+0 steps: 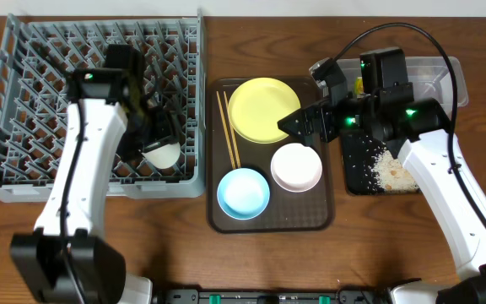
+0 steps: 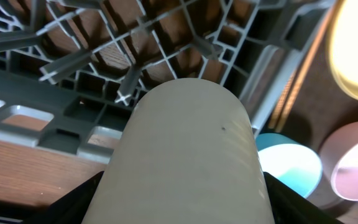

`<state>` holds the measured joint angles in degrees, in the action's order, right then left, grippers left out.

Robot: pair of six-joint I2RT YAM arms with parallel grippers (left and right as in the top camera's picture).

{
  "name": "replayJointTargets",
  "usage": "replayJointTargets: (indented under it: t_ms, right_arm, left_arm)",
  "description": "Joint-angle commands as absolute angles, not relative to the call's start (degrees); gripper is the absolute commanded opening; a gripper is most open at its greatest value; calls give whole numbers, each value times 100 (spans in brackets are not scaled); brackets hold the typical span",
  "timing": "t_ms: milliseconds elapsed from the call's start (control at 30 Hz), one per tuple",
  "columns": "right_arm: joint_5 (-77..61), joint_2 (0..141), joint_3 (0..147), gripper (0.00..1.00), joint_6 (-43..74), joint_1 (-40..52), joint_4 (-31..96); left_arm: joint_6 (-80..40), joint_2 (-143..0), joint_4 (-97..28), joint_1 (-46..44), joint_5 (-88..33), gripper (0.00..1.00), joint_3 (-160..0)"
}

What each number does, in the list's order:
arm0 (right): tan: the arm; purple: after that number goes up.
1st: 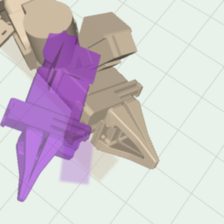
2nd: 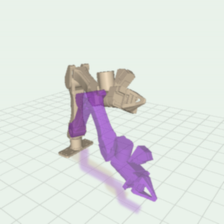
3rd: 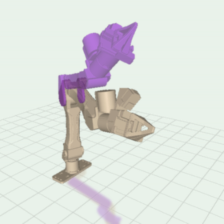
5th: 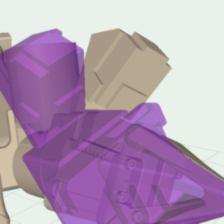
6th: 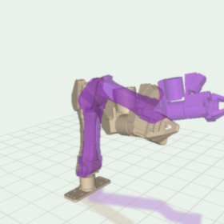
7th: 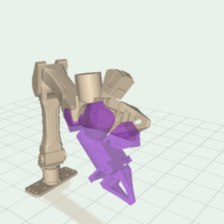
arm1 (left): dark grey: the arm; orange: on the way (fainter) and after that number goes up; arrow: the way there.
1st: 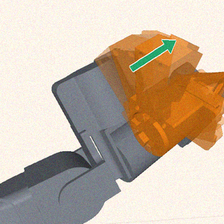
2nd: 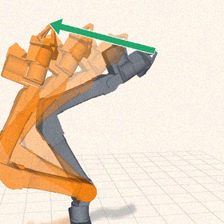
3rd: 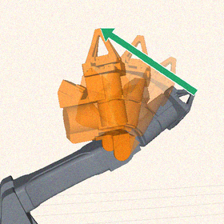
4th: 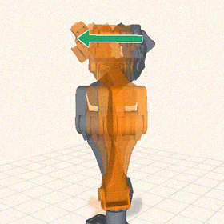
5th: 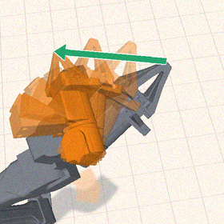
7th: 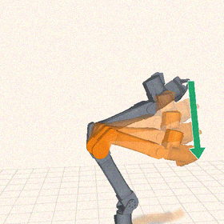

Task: Sort waste into correct bins and load items into the dishwasher
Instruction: 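Carry the cream cup with the left gripper into the dish rack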

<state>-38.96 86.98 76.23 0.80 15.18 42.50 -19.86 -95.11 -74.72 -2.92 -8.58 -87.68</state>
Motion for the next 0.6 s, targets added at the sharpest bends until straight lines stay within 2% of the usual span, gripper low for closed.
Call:
replayJointTargets:
  t_ms: [0, 567]
  right_arm:
    - [-3900, 8624, 7640, 99, 14, 1573, 4294]
    - [-3876, 8626, 7640, 99, 10, 1573, 4331]
  left_arm:
    - [-1914, -9760, -7494, -434, -668, 29, -8726]
    - [-2067, -10547, -7148, -491, -342, 30, -8418]
